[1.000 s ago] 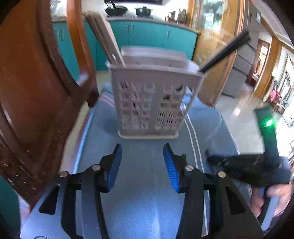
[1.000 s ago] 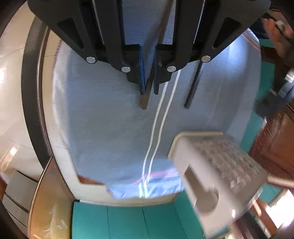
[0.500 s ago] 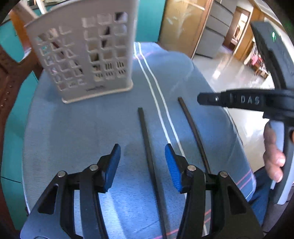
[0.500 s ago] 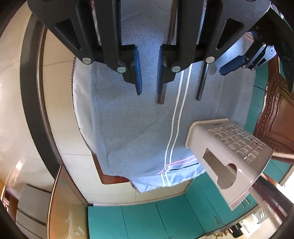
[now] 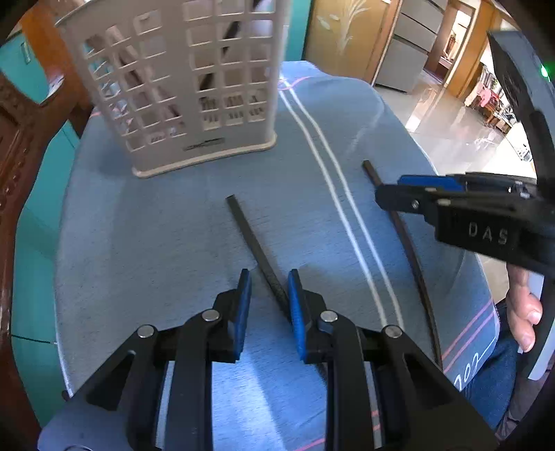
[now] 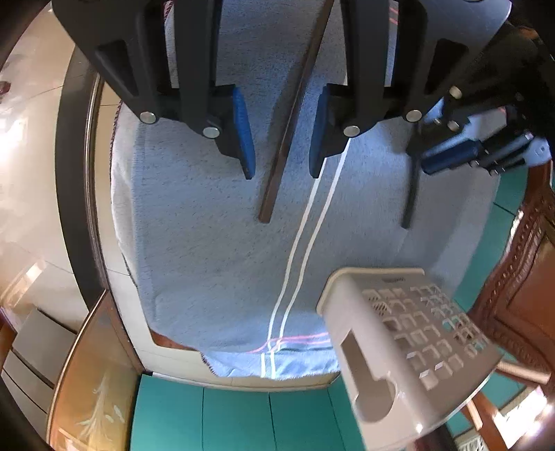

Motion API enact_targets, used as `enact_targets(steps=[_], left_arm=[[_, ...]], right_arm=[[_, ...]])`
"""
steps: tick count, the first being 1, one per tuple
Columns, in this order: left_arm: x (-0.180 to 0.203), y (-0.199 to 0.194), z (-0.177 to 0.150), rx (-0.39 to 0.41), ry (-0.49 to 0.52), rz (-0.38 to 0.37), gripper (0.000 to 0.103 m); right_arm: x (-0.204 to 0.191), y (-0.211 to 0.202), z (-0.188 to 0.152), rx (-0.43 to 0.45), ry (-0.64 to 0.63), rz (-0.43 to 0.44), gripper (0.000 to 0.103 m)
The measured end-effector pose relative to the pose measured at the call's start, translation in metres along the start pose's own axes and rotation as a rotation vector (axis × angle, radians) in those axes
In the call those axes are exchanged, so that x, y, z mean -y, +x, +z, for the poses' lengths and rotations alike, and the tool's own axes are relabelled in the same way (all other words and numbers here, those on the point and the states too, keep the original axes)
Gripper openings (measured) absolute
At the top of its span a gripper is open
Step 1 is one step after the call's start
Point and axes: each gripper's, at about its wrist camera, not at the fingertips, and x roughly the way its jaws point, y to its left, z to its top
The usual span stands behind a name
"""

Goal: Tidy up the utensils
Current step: 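Close the left gripper on a black chopstick while the right gripper grasps another black one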

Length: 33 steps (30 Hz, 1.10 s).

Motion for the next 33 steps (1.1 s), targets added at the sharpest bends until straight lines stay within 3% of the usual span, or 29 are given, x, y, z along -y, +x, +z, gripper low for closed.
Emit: enact_targets(steps=[9, 10, 11, 12, 20, 28, 30, 33], left_arm=[[-0.009, -0.008, -0.002, 0.003, -0.062, 0.030, 0.023], [-0.010, -0.008, -0.002, 0.002, -0.065, 0.031, 0.023], [-0.010, -0.007, -0.002, 0.001, -0.066, 0.032, 0.023], [-0.009, -0.007, -0.001, 0.001, -0.066, 0.032, 0.024], [0.007, 0.004, 0.009, 0.003, -0.051, 0.044, 0.028], [0.009, 0.004, 0.008, 0.005, -0.022, 0.038, 0.028], [0.009, 0.004, 0.008, 0.007, -0.017, 0.040, 0.020], [0.005, 0.003, 0.009, 0.011, -0.036, 0.033, 0.016]], right_arm=[[-0.019, 0.006, -0.008, 0.017, -0.097, -0.096, 0.032], [-0.019, 0.006, -0.008, 0.023, -0.099, -0.099, 0.026], [-0.019, 0.006, -0.009, 0.027, -0.099, -0.097, 0.014], [-0.019, 0.006, -0.009, 0.026, -0.093, -0.090, 0.012], [-0.011, 0.004, -0.004, 0.059, -0.022, -0.047, 0.008], [-0.016, 0.005, -0.002, 0.068, -0.055, -0.058, 0.008], [-0.017, 0.008, -0.002, 0.061, -0.057, -0.062, 0.008], [-0.018, 0.009, -0.002, 0.060, -0.058, -0.063, 0.008]])
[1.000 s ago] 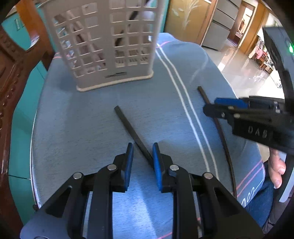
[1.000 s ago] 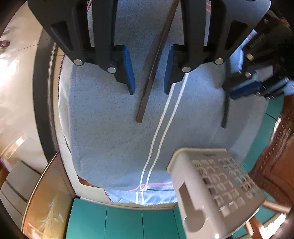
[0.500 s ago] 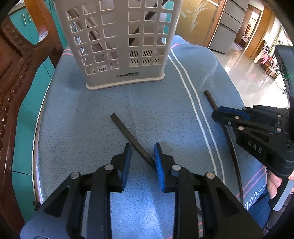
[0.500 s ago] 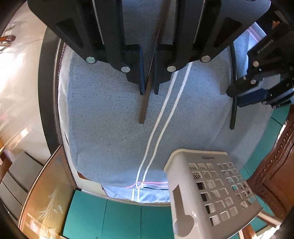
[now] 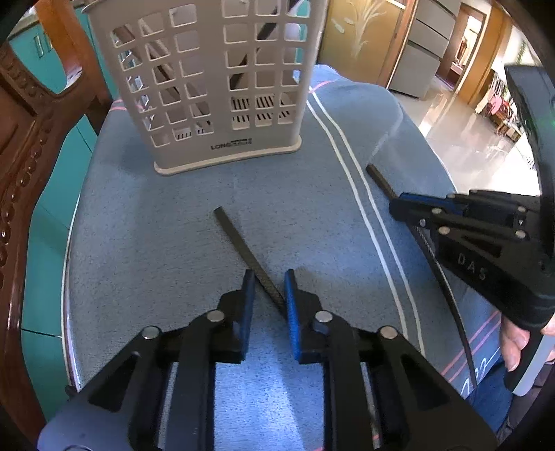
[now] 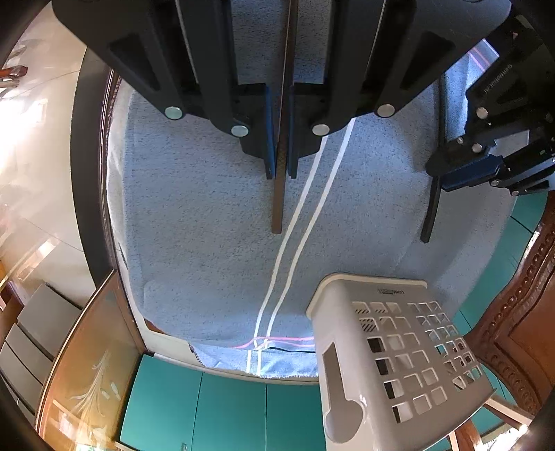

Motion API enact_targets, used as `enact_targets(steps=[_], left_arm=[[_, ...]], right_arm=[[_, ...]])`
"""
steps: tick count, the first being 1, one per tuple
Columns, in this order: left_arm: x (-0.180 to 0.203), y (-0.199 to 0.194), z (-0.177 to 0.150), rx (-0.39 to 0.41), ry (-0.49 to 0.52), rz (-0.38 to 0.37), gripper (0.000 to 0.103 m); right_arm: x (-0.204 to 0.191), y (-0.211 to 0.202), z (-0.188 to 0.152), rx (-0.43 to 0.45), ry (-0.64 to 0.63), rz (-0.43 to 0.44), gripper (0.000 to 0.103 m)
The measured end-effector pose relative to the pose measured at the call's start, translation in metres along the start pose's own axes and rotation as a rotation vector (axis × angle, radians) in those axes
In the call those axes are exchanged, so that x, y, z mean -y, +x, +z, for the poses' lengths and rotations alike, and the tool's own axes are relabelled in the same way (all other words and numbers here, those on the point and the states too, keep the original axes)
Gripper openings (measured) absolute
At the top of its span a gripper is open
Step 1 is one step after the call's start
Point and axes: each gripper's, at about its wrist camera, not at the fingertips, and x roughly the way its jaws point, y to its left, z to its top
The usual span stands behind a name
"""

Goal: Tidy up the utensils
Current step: 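Close the left gripper on a black chopstick while the right gripper grasps another black one, then lift both black chopsticks with both grippers over the white holder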

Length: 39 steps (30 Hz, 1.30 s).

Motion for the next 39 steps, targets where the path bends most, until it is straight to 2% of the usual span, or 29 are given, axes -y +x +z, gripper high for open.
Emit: enact_targets(steps=[6, 15, 20, 23, 37, 39], left_arm=[[-0.002, -0.003, 0.003, 0.012, 0.014, -0.011, 0.010], [-0.006, -0.004, 0.002, 0.019, 0.006, -0.004, 0.010], [-0.009, -0.004, 0.001, 0.012, -0.002, 0.005, 0.010], [-0.010, -0.002, 0.000, 0.007, -0.001, 0.014, 0.013], [0.011, 0.000, 0.003, 0.035, 0.045, 0.119, 0.013], [0.013, 0.002, 0.005, 0.039, 0.047, 0.125, 0.013]], right_arm=[[0.001, 0.000, -0.001, -0.001, 0.004, 0.002, 0.008], [0.003, 0.000, 0.000, -0.019, 0.016, 0.002, 0.010], [-0.004, -0.003, -0.009, -0.027, -0.019, -0.029, 0.026], [-0.009, -0.004, -0.015, -0.011, -0.044, -0.058, 0.029], [-0.010, -0.005, -0.018, 0.014, -0.034, -0.069, 0.029], [-0.010, -0.005, -0.018, 0.014, -0.025, -0.029, 0.012]])
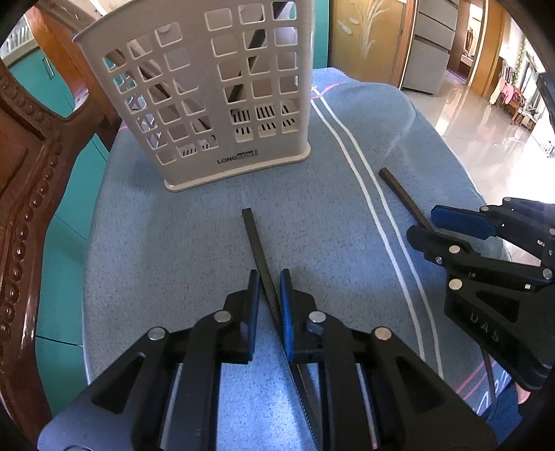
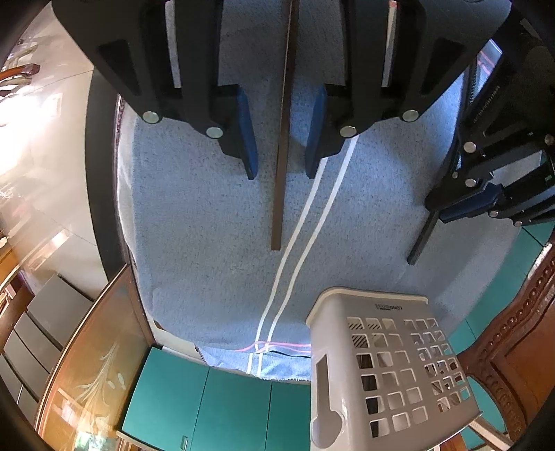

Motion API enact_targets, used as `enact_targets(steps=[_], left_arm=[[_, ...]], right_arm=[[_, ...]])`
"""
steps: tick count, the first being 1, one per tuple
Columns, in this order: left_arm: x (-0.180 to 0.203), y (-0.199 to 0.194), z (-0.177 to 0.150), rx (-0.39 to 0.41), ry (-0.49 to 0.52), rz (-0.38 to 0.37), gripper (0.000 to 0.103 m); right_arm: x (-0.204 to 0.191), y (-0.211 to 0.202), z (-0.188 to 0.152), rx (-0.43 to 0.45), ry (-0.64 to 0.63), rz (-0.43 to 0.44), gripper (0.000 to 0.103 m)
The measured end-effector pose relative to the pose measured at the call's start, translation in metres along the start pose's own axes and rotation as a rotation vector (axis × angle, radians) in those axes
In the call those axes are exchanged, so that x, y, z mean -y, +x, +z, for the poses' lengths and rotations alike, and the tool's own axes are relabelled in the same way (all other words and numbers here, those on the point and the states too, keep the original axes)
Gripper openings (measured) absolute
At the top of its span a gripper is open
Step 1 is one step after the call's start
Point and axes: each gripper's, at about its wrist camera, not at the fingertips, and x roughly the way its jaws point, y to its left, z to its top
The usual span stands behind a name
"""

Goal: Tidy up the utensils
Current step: 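Lift both black chopsticks with both grippers over the white holder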

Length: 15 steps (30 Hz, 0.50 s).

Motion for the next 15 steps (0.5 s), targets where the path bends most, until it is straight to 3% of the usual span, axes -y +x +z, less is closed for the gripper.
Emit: enact_targets(steps=[1, 4, 7, 15], left_arm=[[0.001, 0.001, 0.001, 0.004, -0.001, -0.001, 0.013], [0.002, 0.001, 0.002, 0.009, -0.020, -0.027, 0.010], [0.003, -0.011, 0.007, 0.045, -0.045, -0.051, 0.008], [-0.018, -0.109, 0.015, 0.325, -0.106, -0.103, 0.007]], right_arm=[[0.001, 0.000, 0.001, -0.005, 0.009, 0.015, 0.007], [0.007, -0.003, 0.003, 0.001, 0.049, 0.065, 0.007], [0.012, -0.023, 0.007, 0.065, 0.059, 0.115, 0.007], [0.027, -0.141, 0.010, 0.331, 0.042, 0.293, 0.007]])
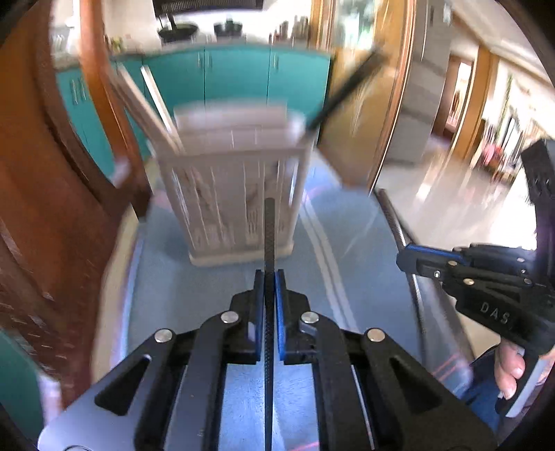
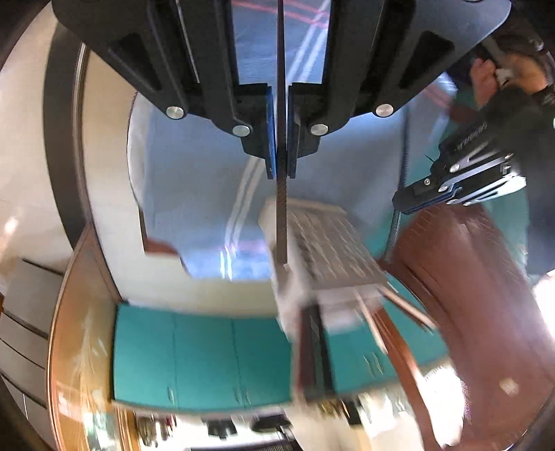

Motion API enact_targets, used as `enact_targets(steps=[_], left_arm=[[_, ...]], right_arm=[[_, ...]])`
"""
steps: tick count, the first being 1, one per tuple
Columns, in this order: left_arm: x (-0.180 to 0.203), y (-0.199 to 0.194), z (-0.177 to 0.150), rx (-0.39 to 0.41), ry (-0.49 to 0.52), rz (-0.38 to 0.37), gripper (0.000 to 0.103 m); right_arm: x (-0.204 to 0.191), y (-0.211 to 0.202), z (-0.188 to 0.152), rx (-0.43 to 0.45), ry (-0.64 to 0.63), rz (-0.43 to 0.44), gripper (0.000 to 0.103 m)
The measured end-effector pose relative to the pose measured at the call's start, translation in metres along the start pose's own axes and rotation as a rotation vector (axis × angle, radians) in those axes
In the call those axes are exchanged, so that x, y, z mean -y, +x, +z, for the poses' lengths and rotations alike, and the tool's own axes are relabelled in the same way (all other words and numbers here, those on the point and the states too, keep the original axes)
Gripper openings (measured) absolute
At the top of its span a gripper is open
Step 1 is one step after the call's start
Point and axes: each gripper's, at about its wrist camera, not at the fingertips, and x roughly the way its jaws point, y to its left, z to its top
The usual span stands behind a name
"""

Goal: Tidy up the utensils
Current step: 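Lift both black chopsticks with both grippers over the white holder, then open both grippers to drop the black chopsticks into the white holder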

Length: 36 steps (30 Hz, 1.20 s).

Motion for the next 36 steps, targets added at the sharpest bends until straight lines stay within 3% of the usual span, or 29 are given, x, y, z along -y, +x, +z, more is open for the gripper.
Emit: enact_targets(steps=[5, 8, 13, 16, 18, 20, 26, 31, 36], left_arm=[[-0.009, -0.071, 0.034, 0.200, -0.043, -0.022, 0.007], [-0.016, -0.106, 0.069, 0.329, -0.054, -0.012, 0.007], [-0.041, -0.137, 0.128, 0.518, -0.138, 0.003, 0.007], [-0.060, -0.133, 0.147, 0.601, -0.213, 0.026, 0.007], [-0.066, -0.121, 0.148, 0.601, -0.231, 0.052, 0.007], [-0.072, -0.094, 0.151, 0.543, -0.250, 0.061, 0.007], [-0.066, -0.039, 0.150, 0.429, -0.186, 0.160, 0.007], [-0.058, -0.022, 0.138, 0.382, -0.156, 0.184, 0.007], [-0.050, -0.017, 0.131, 0.364, -0.133, 0.198, 0.007]], right_arm=[[-0.012, -0.048, 0.038, 0.137, 0.021, 0.095, 0.007], [-0.017, -0.066, 0.077, 0.245, 0.049, 0.128, 0.007], [-0.012, -0.078, 0.124, 0.446, 0.152, 0.104, 0.007], [-0.019, -0.068, 0.133, 0.532, 0.146, -0.002, 0.007], [-0.025, -0.048, 0.133, 0.525, 0.085, -0.071, 0.007], [-0.030, -0.031, 0.129, 0.486, 0.042, -0.109, 0.007], [-0.035, -0.001, 0.119, 0.403, -0.020, -0.115, 0.007], [-0.043, 0.013, 0.109, 0.347, -0.057, -0.133, 0.007], [-0.048, 0.006, 0.103, 0.359, -0.091, -0.160, 0.009]])
